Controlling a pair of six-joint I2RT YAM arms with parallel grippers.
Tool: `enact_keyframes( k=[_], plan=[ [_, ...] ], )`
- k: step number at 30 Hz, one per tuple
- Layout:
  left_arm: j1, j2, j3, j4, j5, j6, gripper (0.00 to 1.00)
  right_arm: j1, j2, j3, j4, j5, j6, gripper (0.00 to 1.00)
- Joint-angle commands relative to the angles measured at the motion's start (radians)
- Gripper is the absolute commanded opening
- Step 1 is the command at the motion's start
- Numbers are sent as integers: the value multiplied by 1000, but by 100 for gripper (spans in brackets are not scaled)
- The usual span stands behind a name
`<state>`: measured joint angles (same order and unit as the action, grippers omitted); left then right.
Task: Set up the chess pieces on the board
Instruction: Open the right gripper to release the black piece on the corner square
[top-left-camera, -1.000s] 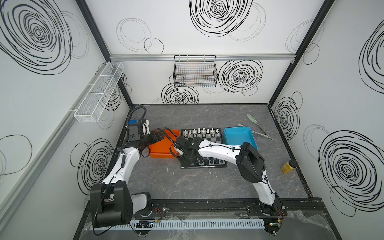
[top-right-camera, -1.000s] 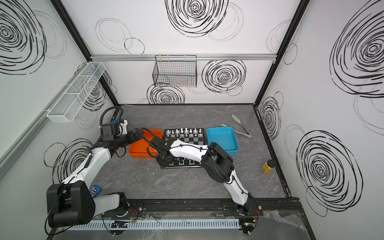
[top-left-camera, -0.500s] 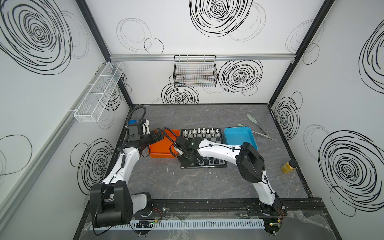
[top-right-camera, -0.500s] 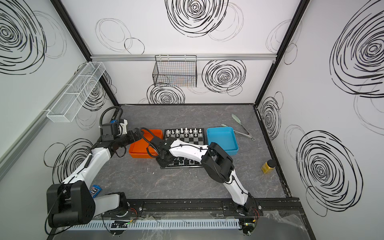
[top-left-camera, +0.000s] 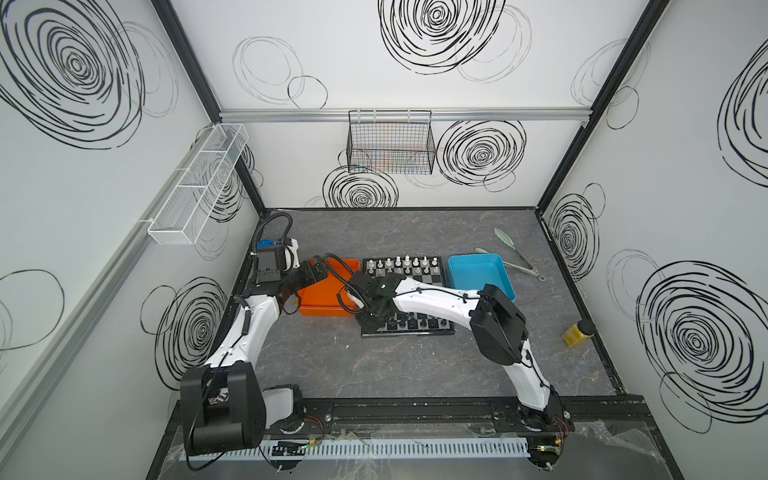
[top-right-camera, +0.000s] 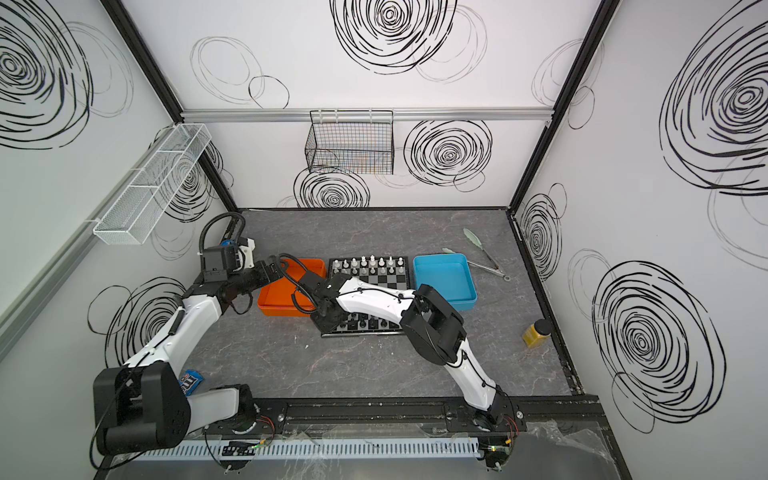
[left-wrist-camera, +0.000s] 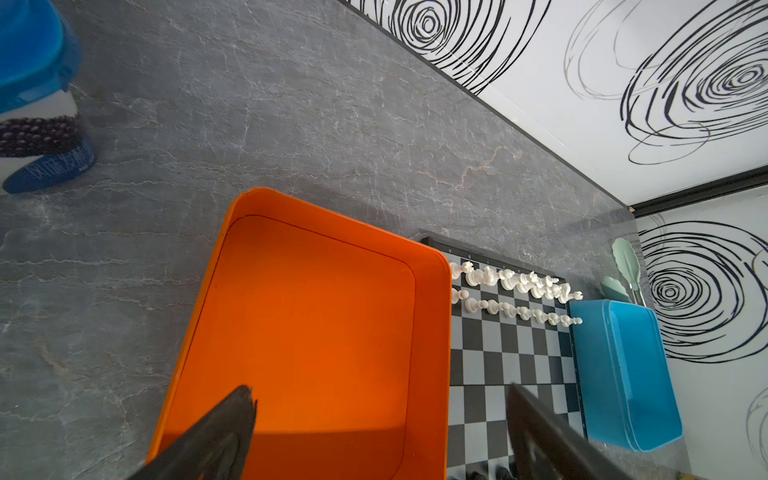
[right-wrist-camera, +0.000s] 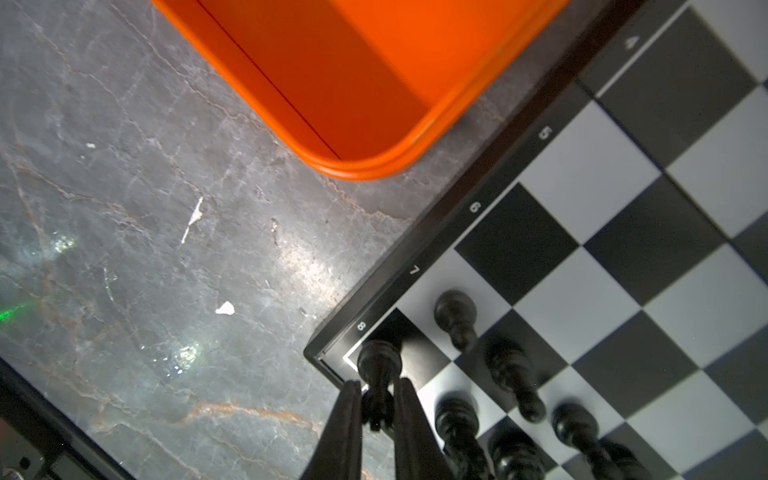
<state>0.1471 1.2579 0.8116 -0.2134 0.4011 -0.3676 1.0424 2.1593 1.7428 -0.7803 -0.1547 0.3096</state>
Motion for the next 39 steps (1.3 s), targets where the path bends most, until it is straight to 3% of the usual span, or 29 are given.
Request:
enact_keyframes(
  k=[1, 18, 39],
  plan=[
    [15, 6, -10, 35, 13, -6, 97, 5, 23, 38, -57, 47, -9, 16],
    [17, 6, -12, 37, 16, -7, 97, 1, 27, 33, -53, 51, -3, 17],
    [19, 6, -12, 39, 12, -7, 97, -1, -38, 57, -72, 68, 16, 34]
  ],
)
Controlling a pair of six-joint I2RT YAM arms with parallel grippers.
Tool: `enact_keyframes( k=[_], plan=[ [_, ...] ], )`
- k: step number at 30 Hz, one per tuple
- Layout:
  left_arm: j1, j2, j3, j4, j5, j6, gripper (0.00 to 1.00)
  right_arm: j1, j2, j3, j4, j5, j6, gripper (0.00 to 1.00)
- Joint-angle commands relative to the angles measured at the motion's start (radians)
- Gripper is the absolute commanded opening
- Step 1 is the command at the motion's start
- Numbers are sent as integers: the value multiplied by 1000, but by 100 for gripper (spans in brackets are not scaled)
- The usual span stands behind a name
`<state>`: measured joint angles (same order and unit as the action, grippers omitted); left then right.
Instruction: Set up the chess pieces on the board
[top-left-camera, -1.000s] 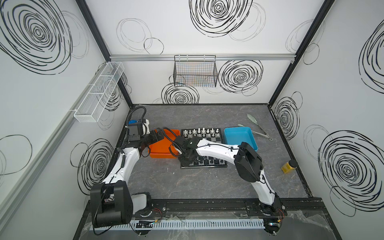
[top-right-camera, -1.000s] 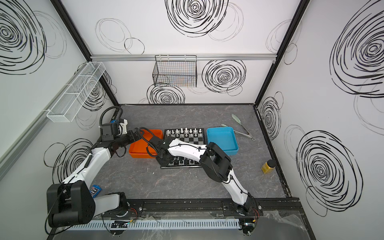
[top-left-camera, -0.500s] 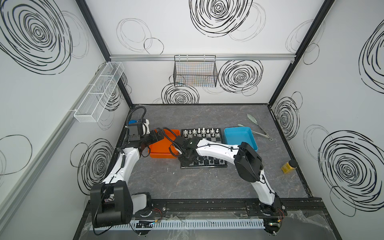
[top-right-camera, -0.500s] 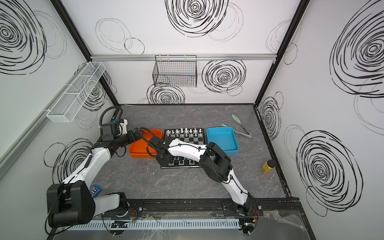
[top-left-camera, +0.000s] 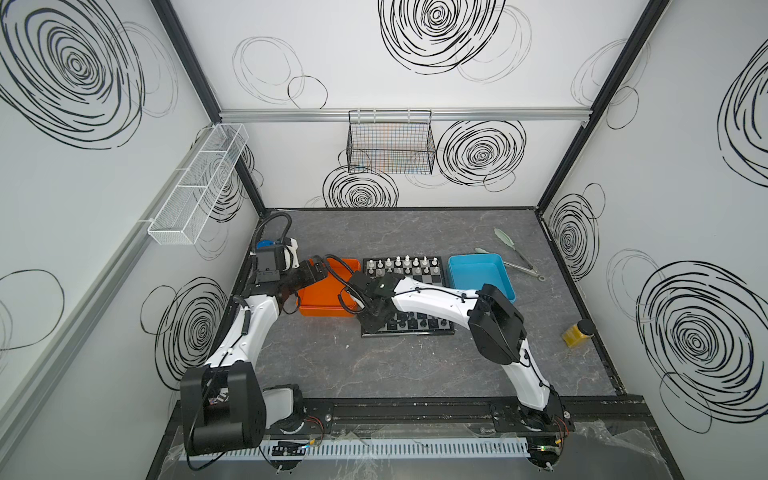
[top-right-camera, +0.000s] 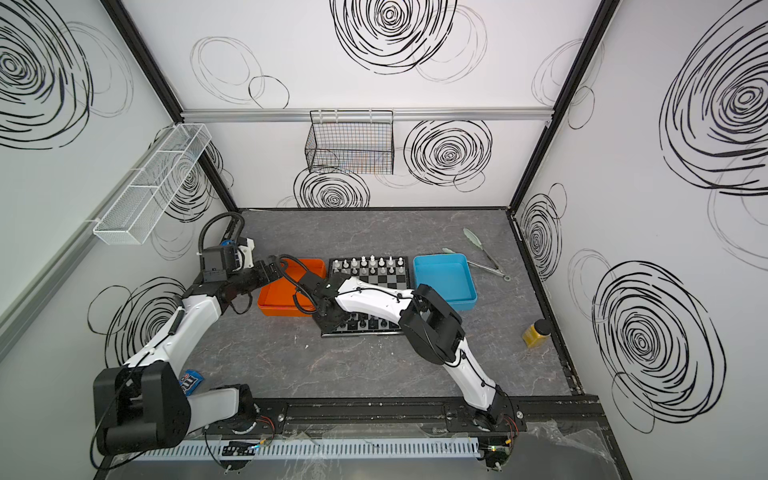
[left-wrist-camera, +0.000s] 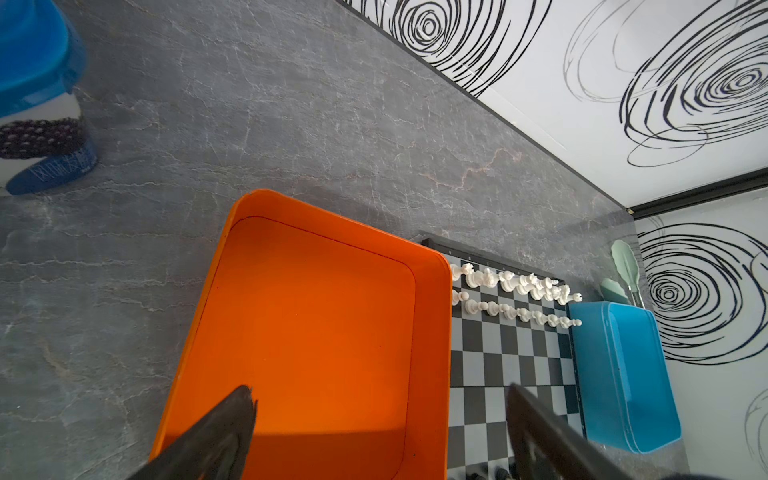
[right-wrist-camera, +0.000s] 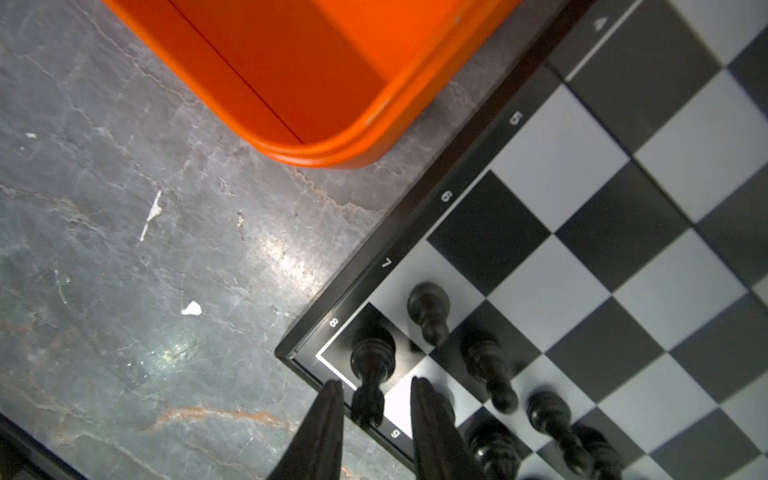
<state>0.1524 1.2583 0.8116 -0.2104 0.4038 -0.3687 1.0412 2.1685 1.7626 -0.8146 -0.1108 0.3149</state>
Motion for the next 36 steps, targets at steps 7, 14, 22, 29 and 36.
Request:
enact_keyframes(
  k=[7, 14, 22, 29, 36],
  plan=[
    [15, 4, -9, 28, -2, 4, 97, -17, -89, 92, -75, 41, 3, 37],
    [21, -1, 71, -29, 0, -1, 97, -124, -224, 42, -23, 57, -45, 38],
    [-14, -24, 173, 14, -52, 1, 97, -389, -456, -168, 129, -11, -80, 46],
    [-8, -40, 275, 111, -43, 27, 97, -679, -652, -372, 295, -80, -88, 100],
    [8, -63, 151, 353, -41, 47, 97, -892, -847, -588, 523, -95, -69, 100]
  ],
)
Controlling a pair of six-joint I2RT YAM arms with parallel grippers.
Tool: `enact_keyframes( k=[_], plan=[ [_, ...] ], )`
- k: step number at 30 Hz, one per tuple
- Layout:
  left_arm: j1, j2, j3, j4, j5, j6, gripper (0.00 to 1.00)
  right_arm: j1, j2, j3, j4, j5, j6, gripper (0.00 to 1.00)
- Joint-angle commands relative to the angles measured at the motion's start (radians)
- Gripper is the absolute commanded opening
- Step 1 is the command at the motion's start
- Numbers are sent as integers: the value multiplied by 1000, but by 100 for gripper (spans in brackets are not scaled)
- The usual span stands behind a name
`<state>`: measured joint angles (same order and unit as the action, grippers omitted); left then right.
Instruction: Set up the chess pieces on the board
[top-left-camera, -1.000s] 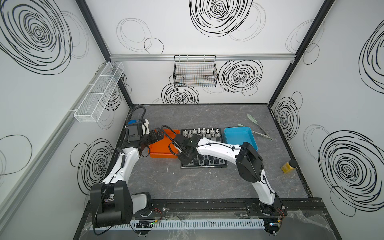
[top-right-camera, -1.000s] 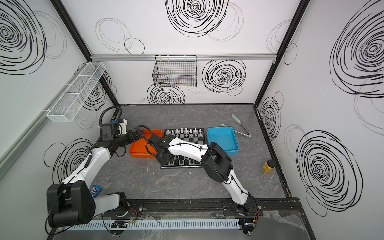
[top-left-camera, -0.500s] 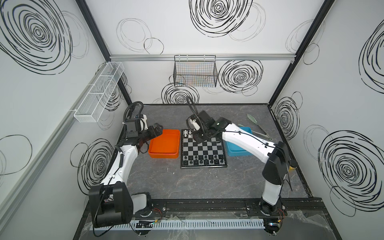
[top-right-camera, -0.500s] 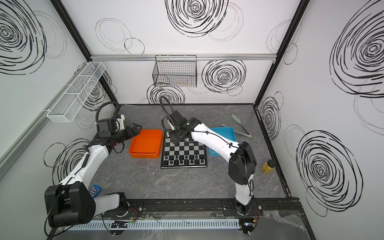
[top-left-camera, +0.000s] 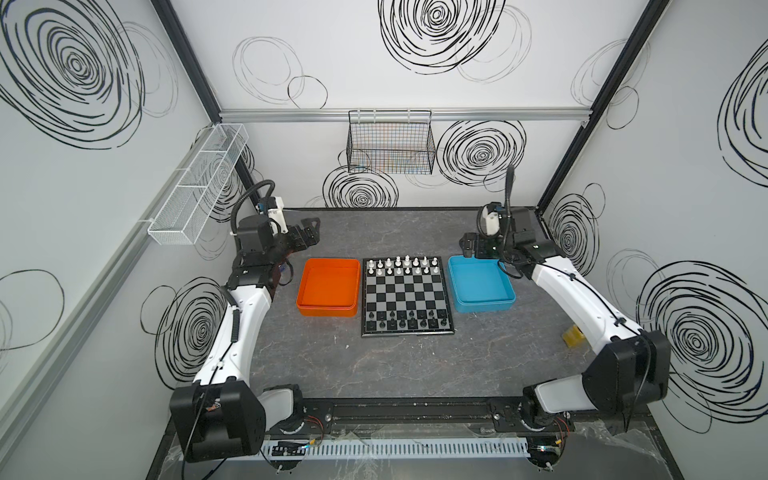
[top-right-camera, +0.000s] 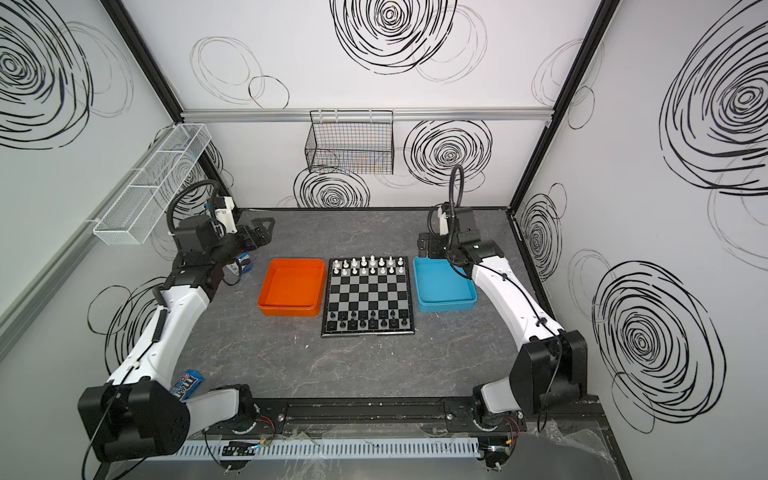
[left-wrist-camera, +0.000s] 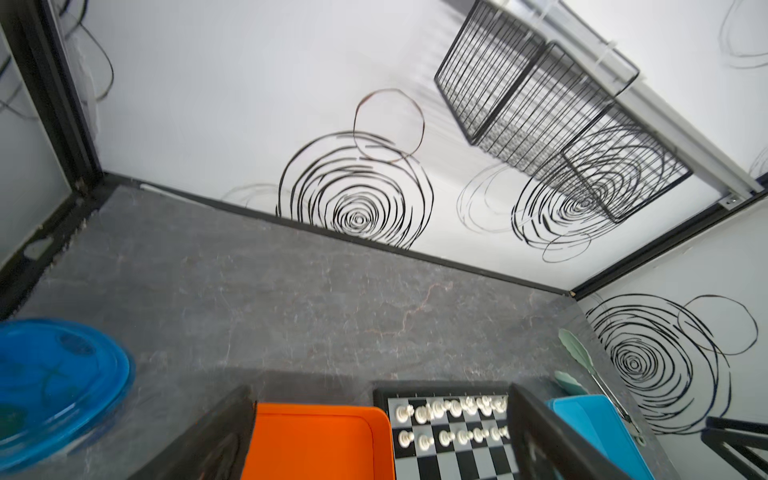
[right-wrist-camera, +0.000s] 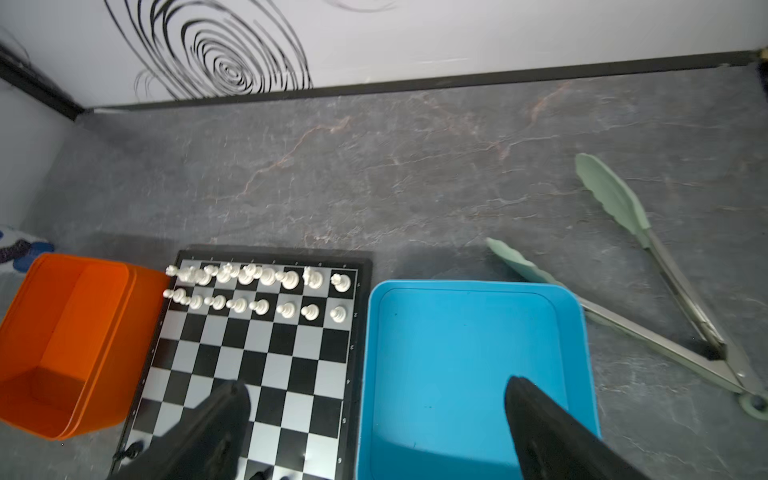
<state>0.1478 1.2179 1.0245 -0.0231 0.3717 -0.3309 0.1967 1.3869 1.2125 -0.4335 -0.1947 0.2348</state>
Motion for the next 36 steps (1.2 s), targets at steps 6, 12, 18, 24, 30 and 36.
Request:
enact_keyframes(
  k=[6, 12, 18, 24, 30, 36],
  plan=[
    [17, -7, -123, 220, 38, 51, 97, -121, -132, -128, 212, 44, 44, 100],
    [5, -26, -154, 174, -33, 187, 97, -134, -191, -157, 249, 119, 12, 100],
    [-60, -44, -219, 148, -124, 300, 97, -134, -218, -161, 286, 231, 16, 100],
    [-121, -70, -309, 214, -198, 314, 97, -135, -304, -310, 601, 242, 11, 100],
    [-164, -115, -449, 380, -229, 295, 97, -141, -355, -578, 878, 339, -120, 100],
    [-200, -213, -681, 700, -374, 334, 97, -165, -383, -726, 970, 388, -198, 100]
  ],
)
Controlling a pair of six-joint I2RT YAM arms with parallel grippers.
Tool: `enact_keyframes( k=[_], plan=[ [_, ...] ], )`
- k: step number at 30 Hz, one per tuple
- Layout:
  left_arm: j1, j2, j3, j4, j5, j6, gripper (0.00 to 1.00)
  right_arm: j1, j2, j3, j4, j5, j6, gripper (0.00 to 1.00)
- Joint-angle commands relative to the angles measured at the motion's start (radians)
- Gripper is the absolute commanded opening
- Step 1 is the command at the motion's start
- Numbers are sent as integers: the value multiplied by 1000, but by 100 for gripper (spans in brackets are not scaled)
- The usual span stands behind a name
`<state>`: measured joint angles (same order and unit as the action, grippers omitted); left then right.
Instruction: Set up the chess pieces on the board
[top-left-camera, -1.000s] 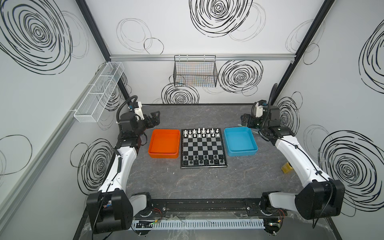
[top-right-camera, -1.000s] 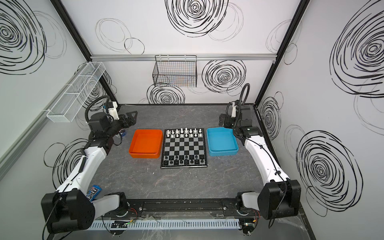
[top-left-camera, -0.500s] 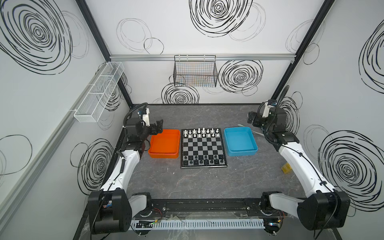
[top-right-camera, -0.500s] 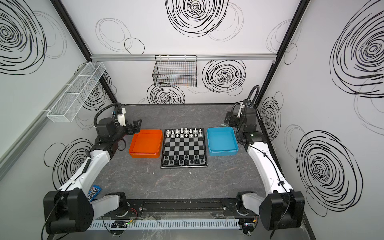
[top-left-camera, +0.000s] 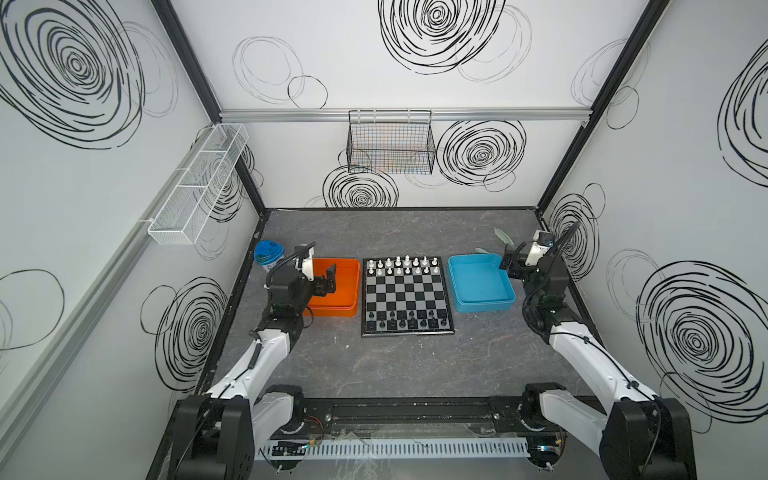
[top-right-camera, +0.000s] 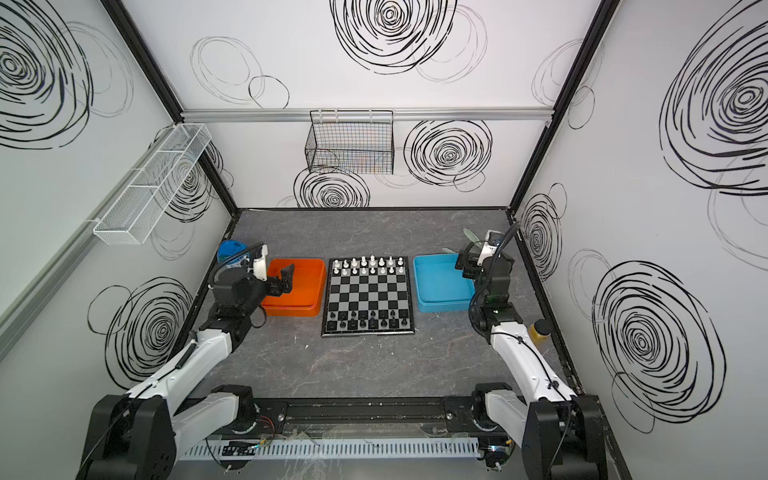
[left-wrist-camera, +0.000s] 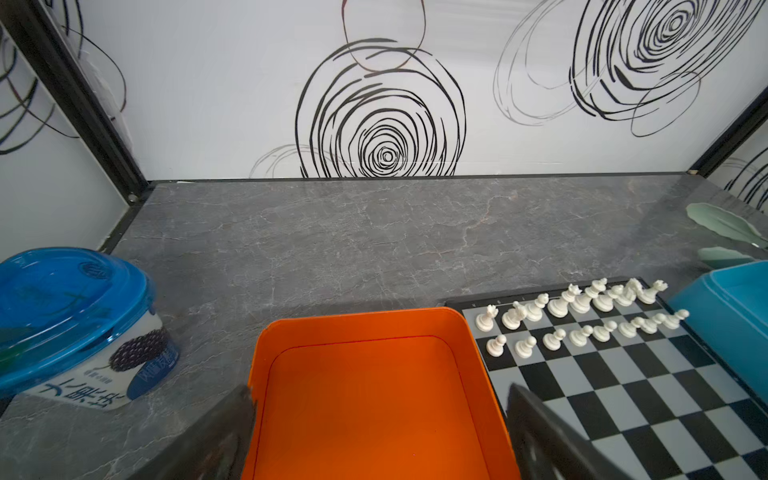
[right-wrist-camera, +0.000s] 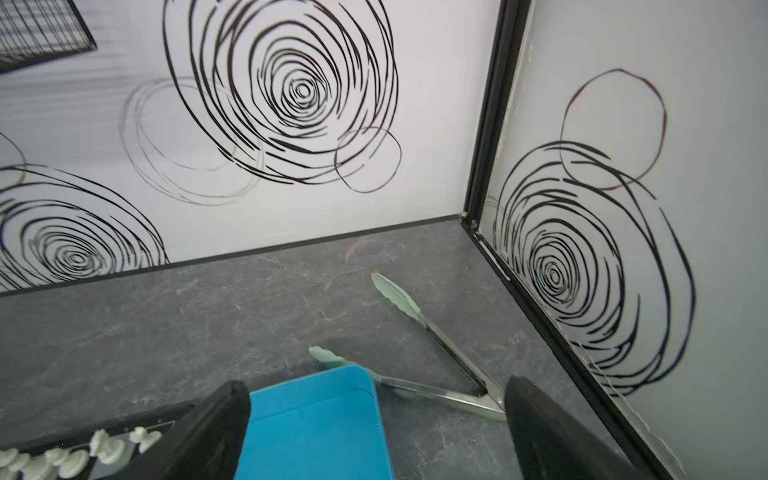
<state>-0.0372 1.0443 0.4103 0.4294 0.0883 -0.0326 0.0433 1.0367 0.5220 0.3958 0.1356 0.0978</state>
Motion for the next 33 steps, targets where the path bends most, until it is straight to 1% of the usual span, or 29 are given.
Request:
enact_keyframes(
  k=[1, 4, 6, 8, 10, 12, 15, 17, 19, 21, 24, 26, 28, 30, 31, 33],
  plan=[
    [-15, -49, -106, 307, -103, 29, 97, -16, -35, -67, 176, 52, -93, 100],
    [-24, 8, -180, 502, -115, 6, 97, -27, -21, -169, 320, 60, -141, 100],
    [-27, 67, -178, 532, -132, 32, 97, -45, -1, -238, 435, 55, -143, 100],
    [-27, 128, -189, 613, -183, 26, 97, -84, 23, -293, 525, 32, -108, 100],
    [-26, 187, -198, 699, -213, 21, 97, -127, 40, -318, 548, -21, -77, 100],
    [-21, 229, -178, 675, -221, 14, 97, -155, 54, -335, 557, -52, -47, 100],
    [-18, 293, -188, 748, -213, 10, 97, -173, 64, -384, 637, -77, -45, 100],
    [-11, 332, -207, 812, -196, 7, 97, -179, 64, -378, 630, -103, -49, 100],
    [-5, 365, -206, 836, -181, 5, 97, -180, 80, -360, 616, -139, -66, 100],
    [0, 397, -195, 839, -173, 0, 97, -179, 101, -330, 582, -179, -81, 100],
    [10, 415, -187, 839, -157, -4, 97, -174, 118, -311, 571, -199, -54, 100],
    [9, 418, -186, 841, -155, -6, 97, -160, 126, -302, 561, -202, -72, 100],
    [11, 419, -184, 840, -152, -7, 97, -146, 130, -282, 510, -194, -78, 100],
    [12, 421, -183, 836, -153, -6, 97, -131, 134, -288, 478, -165, -64, 100],
    [12, 421, -183, 836, -153, -7, 97, -128, 140, -311, 499, -166, -60, 100],
    [12, 419, -185, 838, -149, -6, 97, -126, 174, -375, 619, -177, -45, 100]
  ],
)
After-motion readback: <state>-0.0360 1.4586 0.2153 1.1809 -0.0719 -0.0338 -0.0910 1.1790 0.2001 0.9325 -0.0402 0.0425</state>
